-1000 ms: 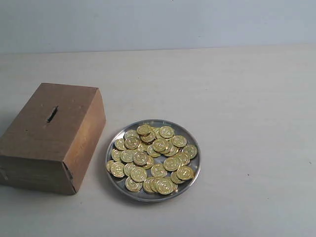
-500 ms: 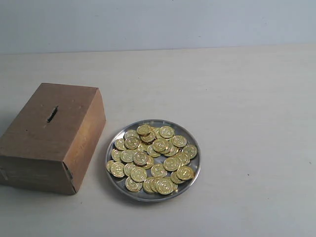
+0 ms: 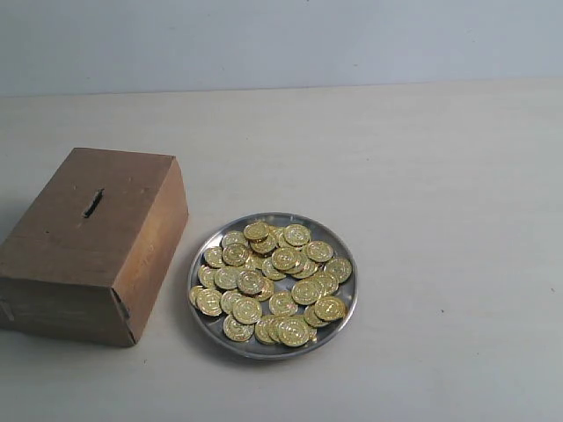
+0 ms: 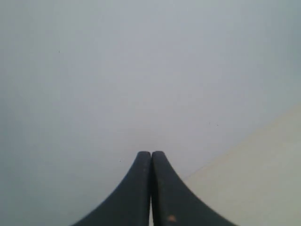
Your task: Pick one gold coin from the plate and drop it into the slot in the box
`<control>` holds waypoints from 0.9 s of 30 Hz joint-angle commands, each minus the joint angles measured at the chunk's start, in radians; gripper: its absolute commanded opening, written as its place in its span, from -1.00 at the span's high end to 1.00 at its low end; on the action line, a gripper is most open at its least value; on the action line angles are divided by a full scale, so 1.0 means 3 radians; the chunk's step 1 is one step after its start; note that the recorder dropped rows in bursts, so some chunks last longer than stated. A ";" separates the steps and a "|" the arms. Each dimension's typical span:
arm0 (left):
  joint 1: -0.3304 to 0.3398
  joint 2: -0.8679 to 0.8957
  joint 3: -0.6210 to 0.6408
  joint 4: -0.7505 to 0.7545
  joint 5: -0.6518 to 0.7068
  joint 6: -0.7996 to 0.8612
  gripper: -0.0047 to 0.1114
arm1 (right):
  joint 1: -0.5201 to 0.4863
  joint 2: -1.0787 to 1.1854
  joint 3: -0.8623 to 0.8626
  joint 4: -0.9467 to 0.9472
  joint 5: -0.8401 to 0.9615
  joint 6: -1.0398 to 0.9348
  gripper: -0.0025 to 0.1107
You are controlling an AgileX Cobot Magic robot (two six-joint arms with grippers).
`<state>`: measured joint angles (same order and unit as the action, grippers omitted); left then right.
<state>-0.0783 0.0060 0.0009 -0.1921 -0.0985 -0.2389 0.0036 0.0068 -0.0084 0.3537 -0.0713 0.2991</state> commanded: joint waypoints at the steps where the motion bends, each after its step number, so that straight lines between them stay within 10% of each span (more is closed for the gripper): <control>1: -0.0011 -0.0020 -0.0003 -0.0029 0.0003 -0.0192 0.92 | -0.0020 -0.0023 0.0012 0.0136 -0.0105 0.0064 0.96; 6: -0.0011 -0.0020 -0.0003 -0.0029 0.0360 -0.0314 0.92 | -0.0020 -0.0023 -0.0158 0.0136 -0.0111 0.0171 0.96; 12: -0.0168 -0.0020 -0.0003 -0.0042 0.0512 -0.0387 0.92 | -0.0020 0.0347 -0.1287 0.0027 0.1343 -0.0566 0.96; 20: -0.1030 0.0189 -0.0003 -0.0033 0.0467 -0.0327 0.92 | 0.0034 0.2085 -0.2978 0.0667 0.2879 -0.2673 0.96; 27: -0.1769 0.0709 -0.0775 0.0002 0.0951 0.0169 0.92 | 0.0659 0.3411 -0.3684 0.0732 0.3538 -0.3081 0.96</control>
<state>-0.5447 0.1542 -0.1181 -0.1957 0.1341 -0.2828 0.1340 0.8979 -1.0576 0.5911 0.9292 -0.5852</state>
